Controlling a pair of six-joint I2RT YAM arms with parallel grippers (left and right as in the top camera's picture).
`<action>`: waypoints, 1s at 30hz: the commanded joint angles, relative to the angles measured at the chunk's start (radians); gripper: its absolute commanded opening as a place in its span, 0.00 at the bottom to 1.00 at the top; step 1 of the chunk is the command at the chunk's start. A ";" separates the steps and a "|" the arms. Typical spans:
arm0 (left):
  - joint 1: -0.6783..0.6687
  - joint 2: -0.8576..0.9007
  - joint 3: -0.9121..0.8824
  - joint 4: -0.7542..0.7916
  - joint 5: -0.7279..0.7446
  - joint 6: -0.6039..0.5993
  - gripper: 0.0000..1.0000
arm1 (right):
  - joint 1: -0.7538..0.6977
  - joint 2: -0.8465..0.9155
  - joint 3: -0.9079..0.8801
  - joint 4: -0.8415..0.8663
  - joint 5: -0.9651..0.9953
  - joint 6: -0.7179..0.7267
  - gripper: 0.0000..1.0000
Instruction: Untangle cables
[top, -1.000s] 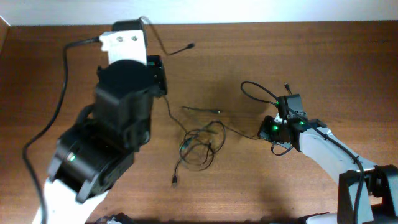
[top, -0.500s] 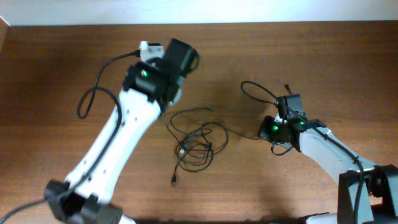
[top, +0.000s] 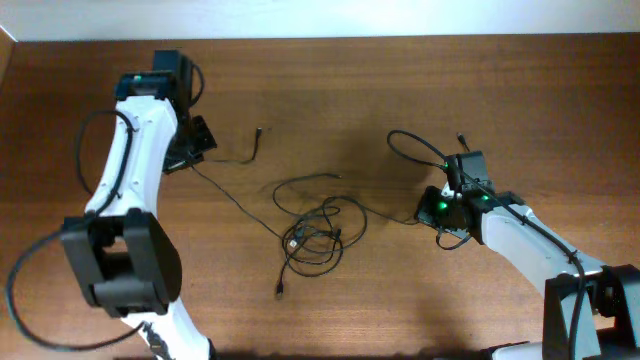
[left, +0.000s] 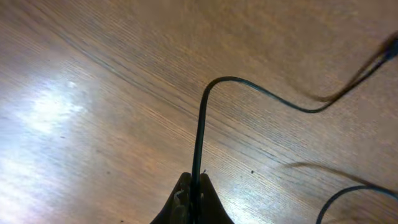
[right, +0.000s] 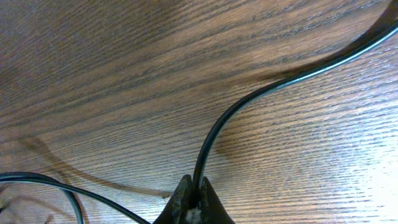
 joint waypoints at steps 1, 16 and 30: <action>0.010 0.072 0.000 0.000 0.107 0.042 0.00 | -0.002 -0.004 -0.006 0.000 0.001 0.005 0.04; 0.011 0.142 0.117 -0.148 0.170 0.132 0.94 | -0.002 -0.004 -0.006 0.000 0.001 0.005 0.04; 0.010 0.148 0.300 -0.291 0.257 0.240 0.86 | -0.002 -0.004 -0.006 0.000 0.001 0.005 0.06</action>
